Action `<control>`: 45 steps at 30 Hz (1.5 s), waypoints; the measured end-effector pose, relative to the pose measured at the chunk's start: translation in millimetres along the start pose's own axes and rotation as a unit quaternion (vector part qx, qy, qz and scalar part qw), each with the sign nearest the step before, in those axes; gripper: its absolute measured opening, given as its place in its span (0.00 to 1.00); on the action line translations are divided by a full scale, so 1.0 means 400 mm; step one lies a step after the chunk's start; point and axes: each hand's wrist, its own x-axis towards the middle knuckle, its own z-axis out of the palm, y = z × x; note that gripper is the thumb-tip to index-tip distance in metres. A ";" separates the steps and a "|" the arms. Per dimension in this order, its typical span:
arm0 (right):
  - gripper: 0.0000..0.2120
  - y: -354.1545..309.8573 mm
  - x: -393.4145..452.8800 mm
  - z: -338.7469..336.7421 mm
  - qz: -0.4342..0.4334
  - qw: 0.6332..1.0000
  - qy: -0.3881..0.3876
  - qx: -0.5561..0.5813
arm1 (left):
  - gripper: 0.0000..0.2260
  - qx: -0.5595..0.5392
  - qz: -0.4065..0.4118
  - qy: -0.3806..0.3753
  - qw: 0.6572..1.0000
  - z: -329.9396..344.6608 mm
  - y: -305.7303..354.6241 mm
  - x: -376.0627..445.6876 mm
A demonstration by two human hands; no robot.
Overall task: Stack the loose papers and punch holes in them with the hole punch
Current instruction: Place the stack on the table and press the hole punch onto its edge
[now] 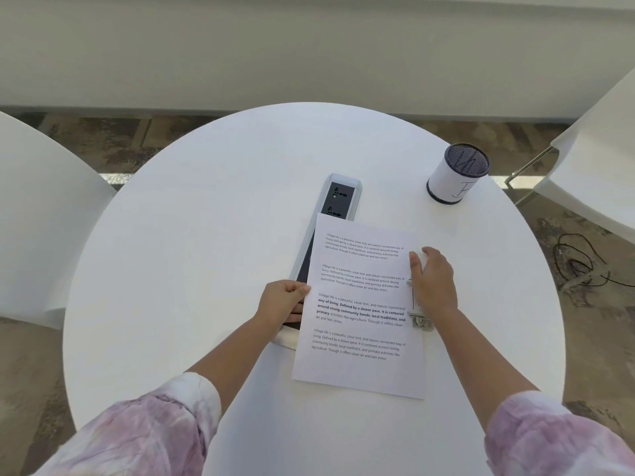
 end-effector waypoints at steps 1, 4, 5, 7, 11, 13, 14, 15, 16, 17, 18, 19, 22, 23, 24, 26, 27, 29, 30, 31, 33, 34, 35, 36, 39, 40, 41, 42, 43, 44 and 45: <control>0.23 0.000 -0.001 0.003 -0.003 1.000 0.007 -0.014 | 0.05 0.002 -0.001 0.000 1.000 -0.001 -0.002 0.001; 0.24 0.005 -0.003 0.011 -0.011 0.998 0.033 -0.059 | 0.06 0.008 -0.002 0.000 1.000 -0.003 -0.005 0.002; 0.24 0.007 -0.003 0.013 -0.016 0.996 0.042 -0.072 | 0.06 0.007 0.000 0.002 1.000 -0.001 -0.005 0.001; 0.23 0.011 -0.005 0.017 -0.030 0.994 0.057 -0.091 | 0.06 0.002 0.004 0.005 1.000 0.002 -0.003 -0.003; 0.22 0.023 -0.003 0.023 -0.047 0.991 0.074 -0.104 | 0.06 0.006 0.006 0.011 1.000 0.005 -0.001 -0.009; 0.22 0.027 0.002 0.025 -0.048 0.990 0.073 -0.112 | 0.06 0.010 0.008 0.009 1.000 0.004 0.001 -0.010; 0.22 0.029 0.003 0.027 -0.047 0.990 0.071 -0.116 | 0.06 0.012 0.008 0.009 1.000 0.003 0.001 -0.010; 0.23 0.030 0.003 0.028 -0.046 0.989 0.069 -0.124 | 0.06 0.014 0.009 0.010 1.000 0.002 0.000 -0.010; 0.23 0.032 0.003 0.030 -0.044 0.988 0.066 -0.133 | 0.06 0.016 0.009 0.010 1.000 0.002 0.000 -0.011; 0.23 0.032 0.002 0.031 -0.038 0.987 0.063 -0.143 | 0.05 0.018 0.008 0.010 1.000 0.001 0.000 -0.011; 0.23 0.033 0.002 0.034 -0.030 0.987 0.060 -0.149 | 0.05 0.020 0.008 0.011 1.000 0.002 0.001 -0.011; 0.23 0.032 0.001 0.035 -0.022 0.987 0.058 -0.151 | 0.05 0.021 0.009 0.013 1.000 0.002 0.001 -0.012; 0.23 0.030 0.002 0.036 -0.010 0.987 0.057 -0.147 | 0.04 0.019 0.011 0.013 1.000 0.004 0.004 -0.013; 0.23 0.029 0.002 0.035 -0.008 0.987 0.054 -0.148 | 0.04 0.018 0.011 0.013 1.000 0.004 0.004 -0.013; 0.24 0.030 0.003 0.036 -0.007 0.988 0.051 -0.149 | 0.04 0.017 0.010 0.014 1.000 0.004 0.004 -0.013; 0.24 0.030 0.004 0.035 -0.005 0.987 0.045 -0.151 | 0.04 0.017 0.009 0.015 1.000 0.004 0.003 -0.012; 0.25 0.029 0.004 0.035 -0.003 0.987 0.042 -0.153 | 0.04 0.018 0.008 0.015 1.000 0.004 0.004 -0.012; 0.26 0.029 0.004 0.034 -0.002 0.987 0.035 -0.157 | 0.04 0.018 0.007 0.014 1.000 0.003 0.004 -0.012; 0.26 0.029 0.005 0.034 -0.001 0.986 0.030 -0.162 | 0.04 0.018 0.007 0.013 1.000 0.003 0.004 -0.012; 0.27 0.029 0.005 0.034 -0.001 0.985 0.023 -0.169 | 0.04 0.019 0.007 0.013 1.000 0.002 0.004 -0.011; 0.28 0.030 0.006 0.032 0.000 0.983 0.008 -0.182 | 0.04 0.019 0.008 0.014 1.000 0.002 0.003 -0.010; 0.28 0.030 0.006 0.032 0.000 0.983 0.001 -0.186 | 0.04 0.018 0.007 0.014 1.000 0.002 0.003 -0.010; 0.28 0.031 0.006 0.030 0.001 0.982 -0.005 -0.188 | 0.04 0.016 0.007 0.013 1.000 0.002 0.002 -0.011; 0.28 0.032 0.006 0.030 0.003 0.982 -0.010 -0.189 | 0.04 0.014 0.007 0.012 1.000 0.003 0.002 -0.011; 0.28 0.035 0.009 0.030 0.007 0.983 -0.017 -0.184 | 0.04 0.013 0.006 0.011 1.000 0.003 0.003 -0.011; 0.28 0.036 0.010 0.031 0.009 0.984 -0.019 -0.178 | 0.04 0.014 0.006 0.011 1.000 0.003 0.004 -0.011; 0.28 0.036 0.010 0.031 0.013 0.986 -0.023 -0.166 | 0.04 0.016 0.006 0.012 1.000 0.003 0.004 -0.011; 0.28 0.038 0.010 0.030 0.018 0.988 -0.028 -0.149 | 0.05 0.017 0.006 0.013 1.000 0.004 0.004 -0.011; 0.28 0.041 0.011 0.030 0.022 0.991 -0.032 -0.130 | 0.05 0.017 0.007 0.013 1.000 0.004 0.003 -0.012; 0.28 0.044 0.012 0.031 0.023 0.993 -0.034 -0.114 | 0.05 0.017 0.008 0.014 1.000 0.005 0.002 -0.011; 0.28 0.046 0.014 0.031 0.022 0.994 -0.035 -0.104 | 0.05 0.016 0.010 0.015 1.000 0.005 0.001 -0.011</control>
